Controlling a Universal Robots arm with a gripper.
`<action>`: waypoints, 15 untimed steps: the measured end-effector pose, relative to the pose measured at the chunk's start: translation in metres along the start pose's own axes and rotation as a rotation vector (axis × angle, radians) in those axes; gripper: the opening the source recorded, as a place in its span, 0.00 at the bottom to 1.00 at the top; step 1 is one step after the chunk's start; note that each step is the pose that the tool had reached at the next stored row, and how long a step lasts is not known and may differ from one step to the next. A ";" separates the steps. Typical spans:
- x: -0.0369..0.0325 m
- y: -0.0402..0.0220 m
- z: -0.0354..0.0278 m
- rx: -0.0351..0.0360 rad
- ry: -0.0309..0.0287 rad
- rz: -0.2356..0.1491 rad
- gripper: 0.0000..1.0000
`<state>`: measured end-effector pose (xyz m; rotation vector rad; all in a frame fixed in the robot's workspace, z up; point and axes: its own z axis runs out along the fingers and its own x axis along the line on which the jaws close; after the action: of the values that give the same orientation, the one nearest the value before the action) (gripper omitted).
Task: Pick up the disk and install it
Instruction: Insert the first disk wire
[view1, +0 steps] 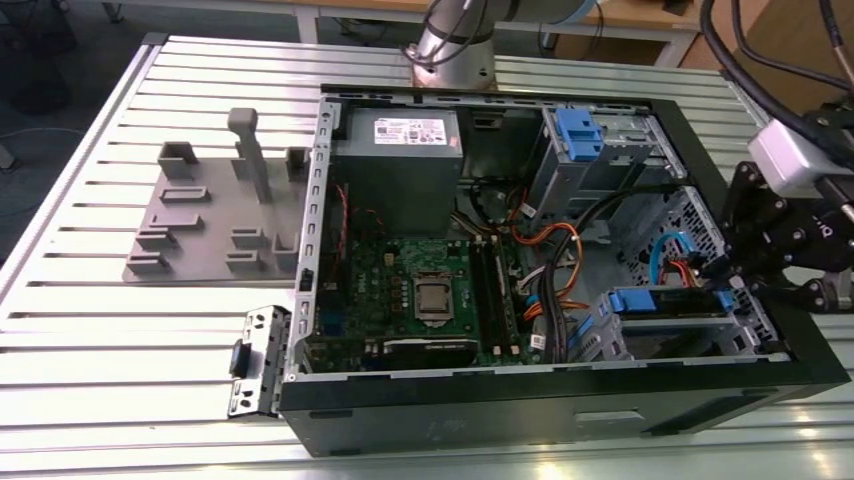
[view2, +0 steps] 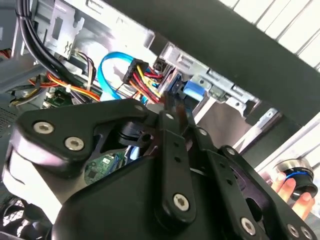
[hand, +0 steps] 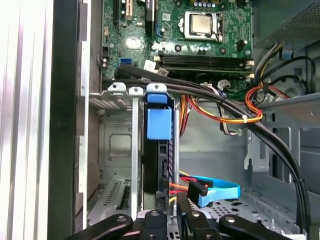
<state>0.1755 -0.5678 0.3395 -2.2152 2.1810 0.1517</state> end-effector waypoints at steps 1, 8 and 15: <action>0.0000 -0.0029 -0.0002 -0.0053 -0.0012 0.000 0.15; -0.0007 -0.0134 -0.0076 -0.0172 -0.0027 0.001 0.10; -0.0029 -0.0124 -0.0313 -0.0172 -0.0026 0.001 0.10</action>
<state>0.1894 -0.5675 0.3703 -2.2214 2.1878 0.1739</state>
